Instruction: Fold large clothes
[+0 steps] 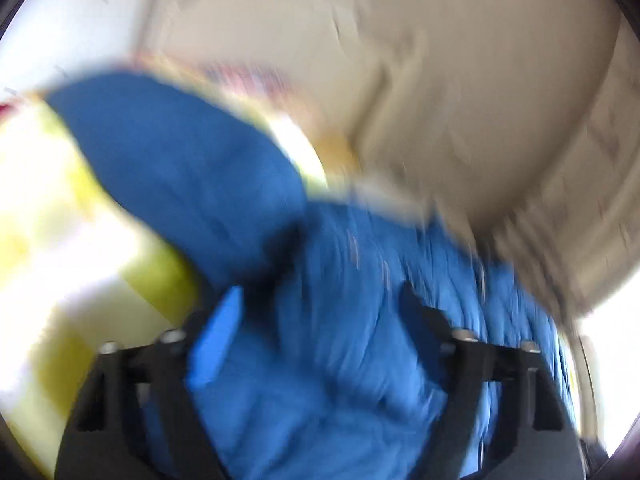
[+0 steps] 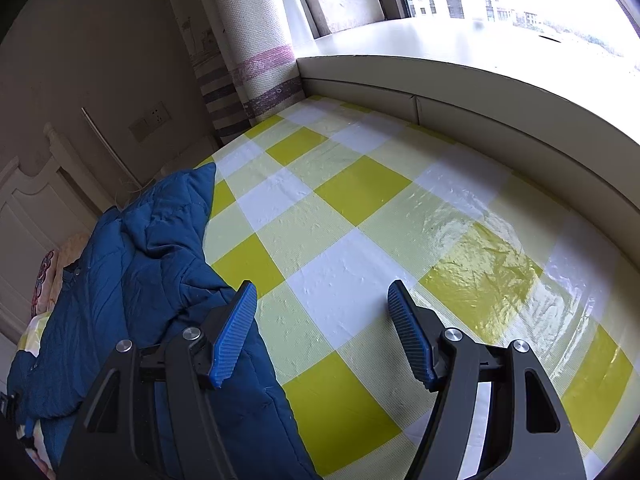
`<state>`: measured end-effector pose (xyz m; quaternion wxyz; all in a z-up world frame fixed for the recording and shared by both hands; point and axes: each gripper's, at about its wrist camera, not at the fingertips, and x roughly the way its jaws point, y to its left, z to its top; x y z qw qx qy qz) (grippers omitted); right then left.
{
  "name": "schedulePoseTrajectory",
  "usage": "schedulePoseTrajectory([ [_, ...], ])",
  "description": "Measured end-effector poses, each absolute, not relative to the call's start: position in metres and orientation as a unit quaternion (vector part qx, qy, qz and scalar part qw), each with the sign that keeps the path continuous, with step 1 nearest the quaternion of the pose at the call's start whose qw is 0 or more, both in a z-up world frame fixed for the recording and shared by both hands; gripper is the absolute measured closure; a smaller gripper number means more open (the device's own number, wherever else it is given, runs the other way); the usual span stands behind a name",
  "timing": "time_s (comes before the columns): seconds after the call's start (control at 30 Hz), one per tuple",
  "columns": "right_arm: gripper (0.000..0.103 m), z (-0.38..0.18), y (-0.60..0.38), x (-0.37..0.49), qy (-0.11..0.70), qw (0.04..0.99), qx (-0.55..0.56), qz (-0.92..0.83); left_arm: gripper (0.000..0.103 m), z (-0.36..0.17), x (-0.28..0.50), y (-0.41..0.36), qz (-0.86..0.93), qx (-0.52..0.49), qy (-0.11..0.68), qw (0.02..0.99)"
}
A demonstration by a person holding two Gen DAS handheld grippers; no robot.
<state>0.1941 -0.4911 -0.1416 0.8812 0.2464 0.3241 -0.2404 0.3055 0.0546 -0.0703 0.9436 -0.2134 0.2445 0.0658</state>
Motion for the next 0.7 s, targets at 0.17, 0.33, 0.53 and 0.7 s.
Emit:
schedulePoseTrajectory([
  [0.17,0.036,-0.131,-0.477,0.195,0.311,0.896,0.207,-0.238,0.014,-0.069,0.315,0.021,-0.021,-0.139,0.245,0.959],
  [0.33,0.036,-0.105,-0.425,0.205,0.284,0.934,0.076,-0.205,0.014,-0.102,0.348,-0.001,-0.067,-0.107,0.363,0.923],
  [0.53,0.045,-0.092,-0.361,0.253,0.319,0.941,-0.03,-0.112,0.006,-0.111,0.34,0.007,-0.074,-0.104,0.368,0.921],
  [0.7,0.047,-0.124,-0.344,0.31,0.416,0.907,-0.044,-0.049,0.003,-0.11,0.343,0.006,-0.073,-0.09,0.373,0.92],
])
